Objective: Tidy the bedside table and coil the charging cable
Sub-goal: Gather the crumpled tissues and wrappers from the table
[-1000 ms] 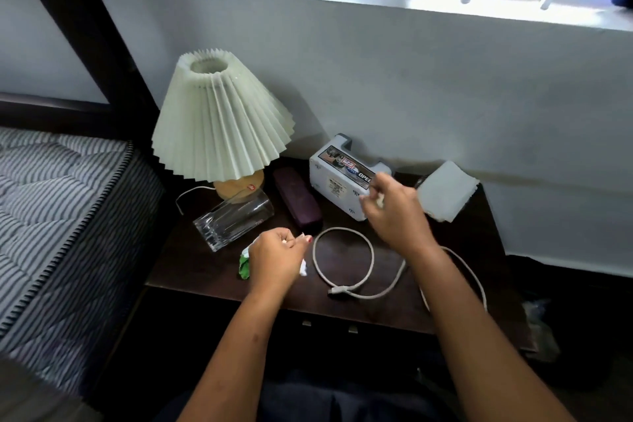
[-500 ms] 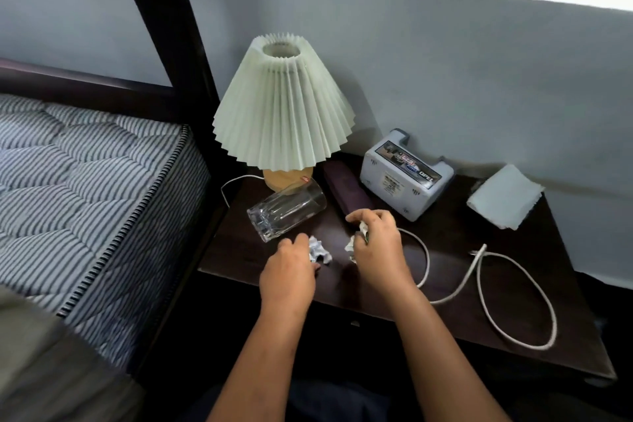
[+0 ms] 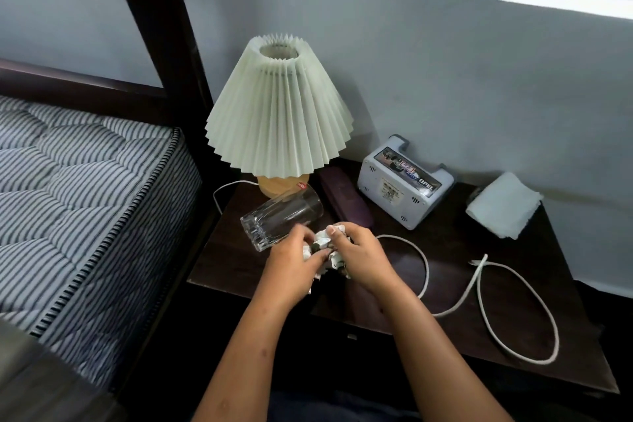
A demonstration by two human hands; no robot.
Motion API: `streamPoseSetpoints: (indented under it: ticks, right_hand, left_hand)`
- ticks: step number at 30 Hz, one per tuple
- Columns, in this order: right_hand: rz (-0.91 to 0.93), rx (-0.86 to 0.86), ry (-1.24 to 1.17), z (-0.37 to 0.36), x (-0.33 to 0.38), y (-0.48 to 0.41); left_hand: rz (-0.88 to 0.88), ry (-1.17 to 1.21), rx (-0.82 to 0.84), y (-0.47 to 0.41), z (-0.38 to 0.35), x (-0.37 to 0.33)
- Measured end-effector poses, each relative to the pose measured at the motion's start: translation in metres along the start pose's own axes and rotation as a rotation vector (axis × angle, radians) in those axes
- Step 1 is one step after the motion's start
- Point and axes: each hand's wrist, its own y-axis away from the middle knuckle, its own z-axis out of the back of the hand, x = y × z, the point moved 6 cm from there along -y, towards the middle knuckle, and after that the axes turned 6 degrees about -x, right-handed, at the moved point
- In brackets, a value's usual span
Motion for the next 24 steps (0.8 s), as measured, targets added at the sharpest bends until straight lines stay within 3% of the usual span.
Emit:
streamPoseSetpoints:
  ticks: [9, 17, 24]
  right_hand:
    - [-0.030, -0.204, -0.205, 0.030, 0.005, 0.002]
    - [-0.102, -0.252, -0.482, 0.060, 0.013, 0.013]
    - [-0.169, -0.278, -0.682, 0.073, 0.001, 0.030]
  left_hand:
    - [-0.106, 0.135, -0.034, -0.005, -0.009, -0.027]
    - [0.106, 0.701, -0.080, -0.002, -0.047, -0.050]
    - [0.291, 1.086, -0.233, 0.007, -0.082, -0.074]
